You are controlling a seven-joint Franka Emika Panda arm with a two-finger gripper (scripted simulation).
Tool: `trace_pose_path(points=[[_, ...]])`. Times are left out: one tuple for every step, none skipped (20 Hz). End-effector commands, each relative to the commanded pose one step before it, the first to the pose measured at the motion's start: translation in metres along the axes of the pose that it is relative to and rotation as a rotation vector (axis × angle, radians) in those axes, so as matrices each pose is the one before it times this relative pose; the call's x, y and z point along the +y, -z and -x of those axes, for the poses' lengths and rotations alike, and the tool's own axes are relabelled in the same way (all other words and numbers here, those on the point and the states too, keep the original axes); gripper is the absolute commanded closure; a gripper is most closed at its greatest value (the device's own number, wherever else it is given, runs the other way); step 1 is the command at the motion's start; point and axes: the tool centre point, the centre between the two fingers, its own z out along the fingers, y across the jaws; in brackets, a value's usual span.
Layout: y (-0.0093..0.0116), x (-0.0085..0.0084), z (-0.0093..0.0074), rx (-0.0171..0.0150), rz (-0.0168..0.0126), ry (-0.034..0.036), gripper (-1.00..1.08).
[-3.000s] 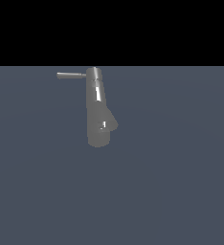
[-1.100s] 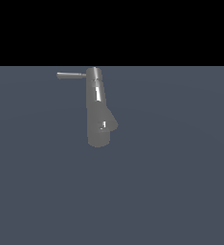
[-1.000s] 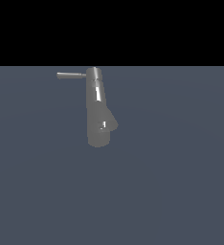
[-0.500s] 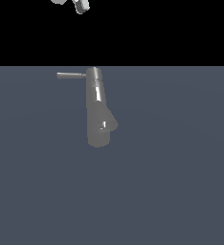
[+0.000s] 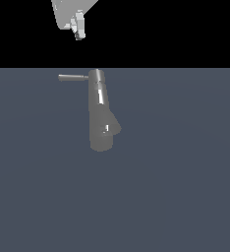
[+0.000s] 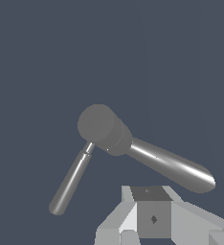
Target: Turn on the faucet by rotating a designated handle.
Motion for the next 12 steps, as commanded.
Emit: trace_pose_path(points=[[-0.01088, -0.01494, 0.00034, -0.00165, -0.00132, -0.04778, 1.08], [-0.00446, -0.00576, 0.00055, -0.00119, -0.00064, -0.01865, 1.08], [-0.00454, -0.00570, 0.00071, -0.00138, -0.00071, -0.01871, 1.08], [-0.00461, -0.00564, 0.00088, -0.00157, -0.00077, -0.01877, 1.08], [-0.00469, -0.00556, 0.00103, -0.00177, -0.00083, -0.01885, 1.08], [-0.00476, -0.00548, 0.00119, -0.00197, -0.00087, -0.01893, 1.08], [-0.00484, -0.00540, 0.00134, -0.00216, -0.00090, -0.01899, 1.08], [-0.00491, -0.00531, 0.00147, -0.00237, -0.00093, -0.01911, 1.08], [-0.00498, -0.00522, 0.00163, -0.00256, -0.00094, -0.01917, 1.08], [-0.00505, -0.00511, 0.00175, -0.00276, -0.00094, -0.01929, 1.08], [-0.00511, -0.00500, 0.00188, -0.00296, -0.00093, -0.01935, 1.08], [-0.00511, -0.00481, 0.00198, -0.00310, -0.00090, -0.01916, 1.08]])
